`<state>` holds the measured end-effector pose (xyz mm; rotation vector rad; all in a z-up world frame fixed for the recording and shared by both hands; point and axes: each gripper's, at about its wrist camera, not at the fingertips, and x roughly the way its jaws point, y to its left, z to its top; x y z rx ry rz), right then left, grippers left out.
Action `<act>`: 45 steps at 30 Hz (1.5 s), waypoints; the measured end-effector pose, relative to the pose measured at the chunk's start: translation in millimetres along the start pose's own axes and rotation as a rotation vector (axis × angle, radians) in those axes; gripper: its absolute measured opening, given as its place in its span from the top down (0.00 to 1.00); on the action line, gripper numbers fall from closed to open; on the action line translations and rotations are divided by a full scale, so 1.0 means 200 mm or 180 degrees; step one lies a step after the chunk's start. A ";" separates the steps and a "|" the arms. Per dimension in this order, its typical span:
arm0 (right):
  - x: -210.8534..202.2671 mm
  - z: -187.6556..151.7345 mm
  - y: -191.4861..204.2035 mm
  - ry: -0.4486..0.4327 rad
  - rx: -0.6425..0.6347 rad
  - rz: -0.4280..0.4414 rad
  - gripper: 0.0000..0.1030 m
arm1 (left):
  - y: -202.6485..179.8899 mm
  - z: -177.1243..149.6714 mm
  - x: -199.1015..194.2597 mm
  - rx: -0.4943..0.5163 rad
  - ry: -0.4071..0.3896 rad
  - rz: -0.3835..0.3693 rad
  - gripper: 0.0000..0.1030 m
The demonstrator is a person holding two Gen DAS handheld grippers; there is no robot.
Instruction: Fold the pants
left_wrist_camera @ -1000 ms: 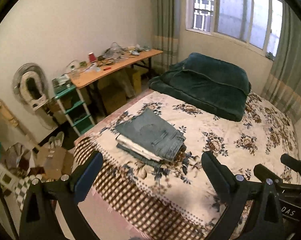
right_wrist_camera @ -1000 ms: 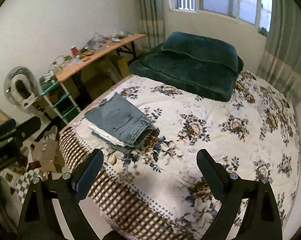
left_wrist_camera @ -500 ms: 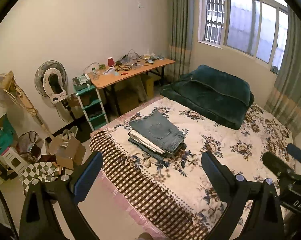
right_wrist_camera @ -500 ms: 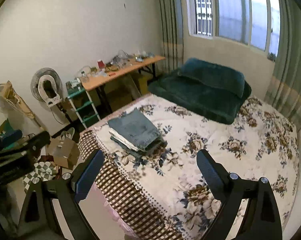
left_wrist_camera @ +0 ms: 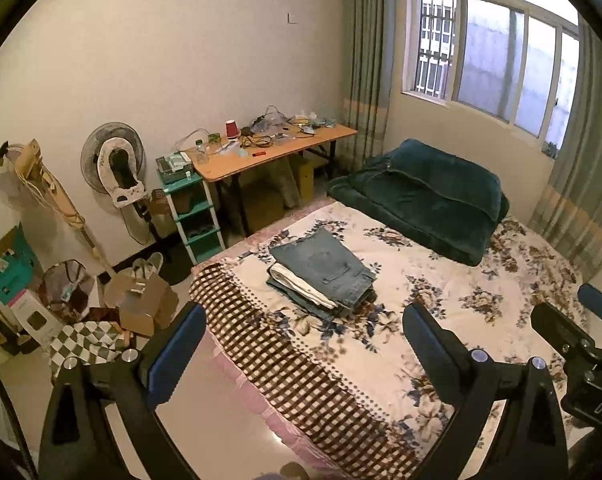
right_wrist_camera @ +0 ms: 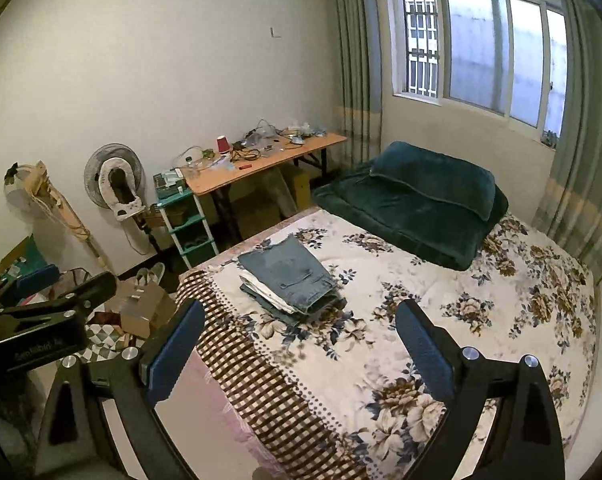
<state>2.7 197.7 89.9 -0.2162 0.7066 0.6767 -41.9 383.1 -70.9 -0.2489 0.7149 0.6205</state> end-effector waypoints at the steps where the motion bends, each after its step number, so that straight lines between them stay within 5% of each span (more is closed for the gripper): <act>1: 0.03 0.01 -0.01 0.0008 -0.0002 -0.0010 0.04 | -0.01 0.00 0.01 0.0021 0.0004 0.0033 0.01; 21: 0.53 0.27 -0.10 0.0344 0.0142 -0.0294 0.03 | -0.01 0.17 0.27 0.0070 0.0278 0.0044 0.00; 45: 0.55 0.21 -0.10 0.0437 0.0152 -0.0292 0.03 | 0.00 0.20 0.27 0.0070 0.0308 0.0118 0.00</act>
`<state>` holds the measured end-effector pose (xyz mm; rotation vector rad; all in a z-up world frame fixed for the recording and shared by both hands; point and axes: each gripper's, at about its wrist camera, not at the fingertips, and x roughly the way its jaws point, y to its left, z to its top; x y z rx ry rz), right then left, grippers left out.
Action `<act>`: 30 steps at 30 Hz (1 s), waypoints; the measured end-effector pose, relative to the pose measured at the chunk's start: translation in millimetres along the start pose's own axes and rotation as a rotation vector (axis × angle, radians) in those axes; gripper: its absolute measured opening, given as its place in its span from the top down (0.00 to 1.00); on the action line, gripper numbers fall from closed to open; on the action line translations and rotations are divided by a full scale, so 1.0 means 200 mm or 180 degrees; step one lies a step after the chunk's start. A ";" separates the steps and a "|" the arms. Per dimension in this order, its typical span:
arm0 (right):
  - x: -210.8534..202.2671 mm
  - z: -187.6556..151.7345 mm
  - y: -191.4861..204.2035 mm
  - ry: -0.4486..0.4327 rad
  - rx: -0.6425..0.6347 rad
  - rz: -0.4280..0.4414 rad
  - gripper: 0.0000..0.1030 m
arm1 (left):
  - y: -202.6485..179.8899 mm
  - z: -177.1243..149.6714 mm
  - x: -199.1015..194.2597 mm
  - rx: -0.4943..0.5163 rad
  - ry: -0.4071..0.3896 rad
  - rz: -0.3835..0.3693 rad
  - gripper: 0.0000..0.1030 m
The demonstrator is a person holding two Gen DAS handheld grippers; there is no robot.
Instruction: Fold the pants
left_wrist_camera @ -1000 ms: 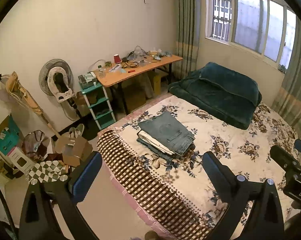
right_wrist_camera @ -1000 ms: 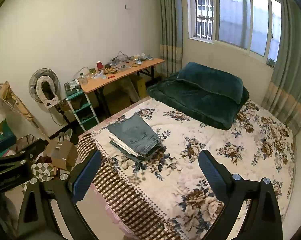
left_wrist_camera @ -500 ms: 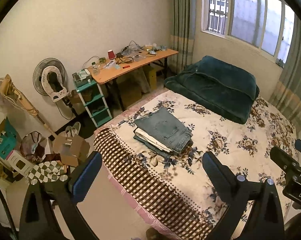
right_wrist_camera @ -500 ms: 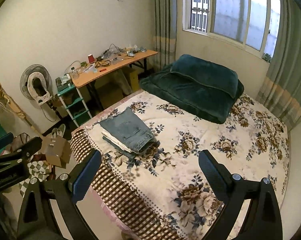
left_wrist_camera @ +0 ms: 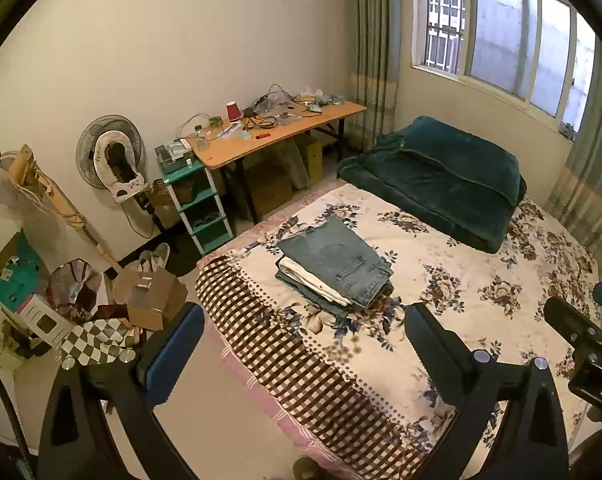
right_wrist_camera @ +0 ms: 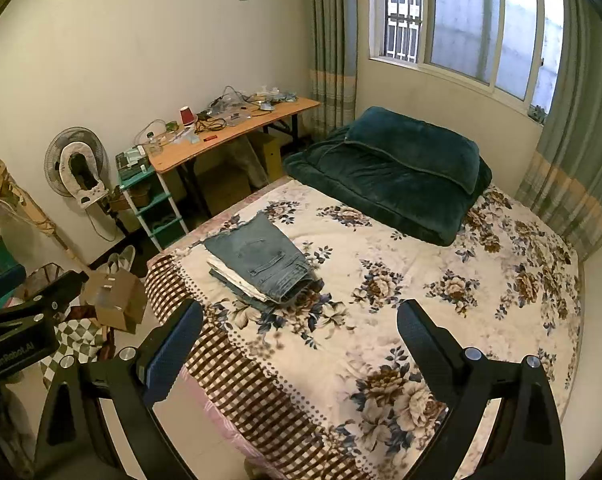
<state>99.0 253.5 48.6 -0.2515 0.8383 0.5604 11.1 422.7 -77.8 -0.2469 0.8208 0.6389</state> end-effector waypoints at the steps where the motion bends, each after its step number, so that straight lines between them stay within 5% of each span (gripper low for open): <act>1: 0.00 0.00 0.00 -0.0002 -0.0001 0.0003 0.03 | 0.00 0.00 0.00 -0.0002 -0.0004 0.0007 0.00; 30: -0.02 -0.03 0.01 0.0021 -0.0060 0.0054 0.03 | 0.02 -0.04 -0.04 -0.0043 -0.0023 0.0054 0.00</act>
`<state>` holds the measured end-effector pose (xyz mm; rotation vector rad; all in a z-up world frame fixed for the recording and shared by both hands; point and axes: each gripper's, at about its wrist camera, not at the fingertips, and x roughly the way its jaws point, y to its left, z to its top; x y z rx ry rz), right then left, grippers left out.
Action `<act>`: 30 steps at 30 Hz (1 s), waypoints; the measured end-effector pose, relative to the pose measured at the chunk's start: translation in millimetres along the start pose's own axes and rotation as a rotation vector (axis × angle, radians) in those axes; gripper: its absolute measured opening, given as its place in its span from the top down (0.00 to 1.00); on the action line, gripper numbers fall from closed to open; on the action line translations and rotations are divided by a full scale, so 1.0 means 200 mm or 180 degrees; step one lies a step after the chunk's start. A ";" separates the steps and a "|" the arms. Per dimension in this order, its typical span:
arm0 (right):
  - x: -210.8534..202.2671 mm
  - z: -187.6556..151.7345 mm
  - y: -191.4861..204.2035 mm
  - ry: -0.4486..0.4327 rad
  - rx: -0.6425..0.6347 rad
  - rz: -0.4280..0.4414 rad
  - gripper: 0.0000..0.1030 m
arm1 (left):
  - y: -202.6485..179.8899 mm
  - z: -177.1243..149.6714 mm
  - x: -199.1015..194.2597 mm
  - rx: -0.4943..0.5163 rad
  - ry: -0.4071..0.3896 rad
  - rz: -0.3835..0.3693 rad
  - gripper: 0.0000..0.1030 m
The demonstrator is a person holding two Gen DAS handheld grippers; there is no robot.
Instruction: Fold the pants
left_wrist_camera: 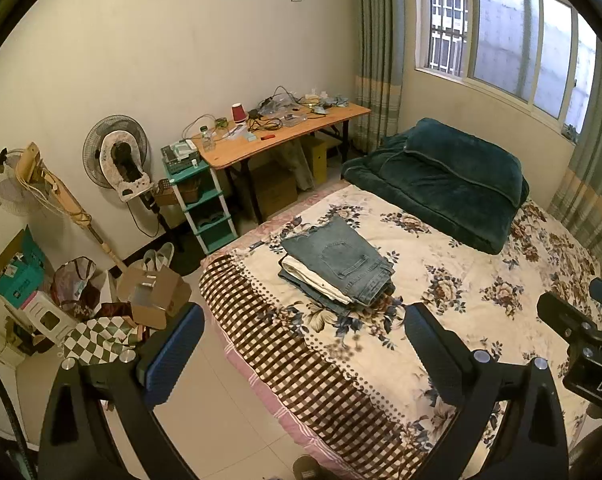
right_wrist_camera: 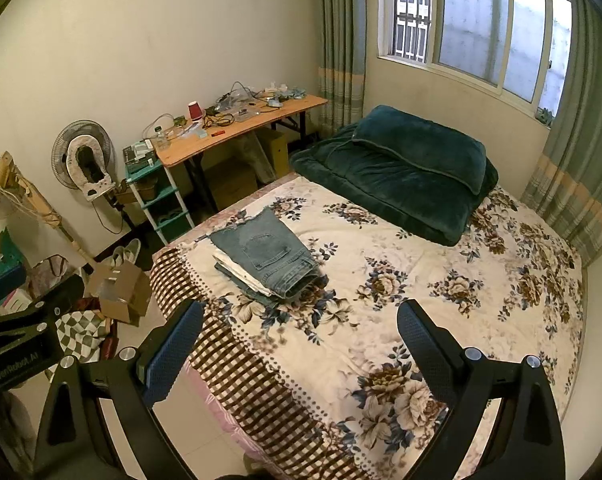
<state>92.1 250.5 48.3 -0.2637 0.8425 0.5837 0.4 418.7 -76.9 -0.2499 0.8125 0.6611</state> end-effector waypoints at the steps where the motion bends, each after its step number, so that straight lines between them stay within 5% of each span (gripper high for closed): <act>1: 0.00 0.00 0.00 0.0003 -0.0001 -0.0001 0.03 | 0.00 0.00 -0.01 0.0001 -0.0007 0.0002 0.00; 30: 0.00 0.01 0.04 -0.0023 0.0002 0.0019 0.03 | -0.03 0.01 -0.04 0.0020 -0.0031 0.0005 0.00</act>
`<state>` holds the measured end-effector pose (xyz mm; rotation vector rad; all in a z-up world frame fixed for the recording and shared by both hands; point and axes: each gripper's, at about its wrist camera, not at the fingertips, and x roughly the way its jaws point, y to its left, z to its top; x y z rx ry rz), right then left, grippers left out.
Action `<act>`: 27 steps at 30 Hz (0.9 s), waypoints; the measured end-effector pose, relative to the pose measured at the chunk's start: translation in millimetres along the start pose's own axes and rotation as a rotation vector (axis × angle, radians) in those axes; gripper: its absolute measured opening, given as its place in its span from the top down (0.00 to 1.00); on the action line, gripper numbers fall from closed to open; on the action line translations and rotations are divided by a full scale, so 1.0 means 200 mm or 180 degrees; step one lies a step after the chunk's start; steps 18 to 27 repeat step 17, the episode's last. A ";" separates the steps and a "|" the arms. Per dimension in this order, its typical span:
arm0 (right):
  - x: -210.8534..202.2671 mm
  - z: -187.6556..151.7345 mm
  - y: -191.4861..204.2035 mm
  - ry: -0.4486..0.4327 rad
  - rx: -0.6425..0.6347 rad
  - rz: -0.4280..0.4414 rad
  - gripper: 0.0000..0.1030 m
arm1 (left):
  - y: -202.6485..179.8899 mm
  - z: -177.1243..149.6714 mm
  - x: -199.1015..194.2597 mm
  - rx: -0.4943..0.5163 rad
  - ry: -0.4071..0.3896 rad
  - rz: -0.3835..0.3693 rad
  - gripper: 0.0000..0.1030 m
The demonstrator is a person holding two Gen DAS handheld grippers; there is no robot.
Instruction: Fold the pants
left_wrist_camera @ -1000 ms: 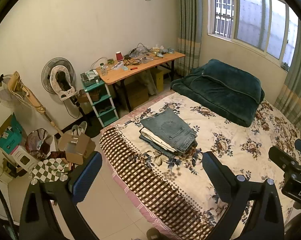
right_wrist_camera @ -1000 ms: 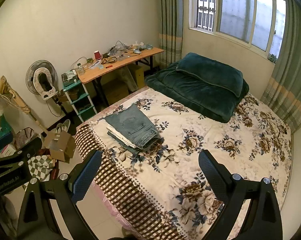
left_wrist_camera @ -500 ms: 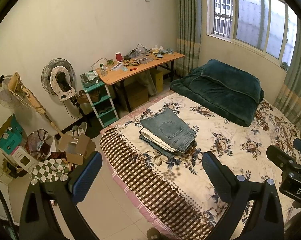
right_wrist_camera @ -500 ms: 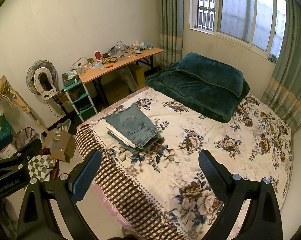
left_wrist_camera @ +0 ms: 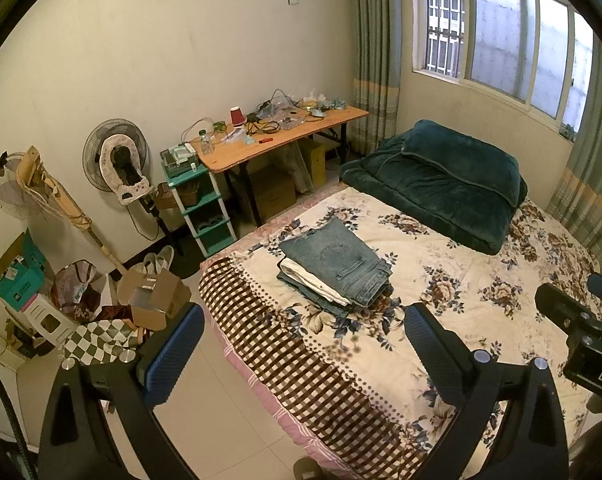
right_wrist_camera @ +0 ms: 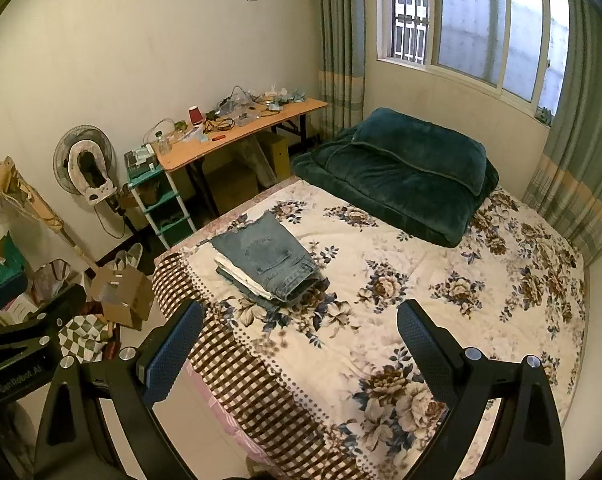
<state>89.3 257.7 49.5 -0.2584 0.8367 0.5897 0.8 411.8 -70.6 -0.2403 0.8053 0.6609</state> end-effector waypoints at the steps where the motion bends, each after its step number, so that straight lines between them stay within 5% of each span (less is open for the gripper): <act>1: 0.00 0.00 0.01 -0.0008 0.0003 -0.0001 0.03 | 0.00 0.01 0.00 0.0002 -0.0008 0.0002 0.00; 27: 0.00 0.02 0.01 -0.0028 0.0028 0.0004 0.03 | -0.02 0.04 -0.03 0.0016 -0.0068 -0.0026 0.00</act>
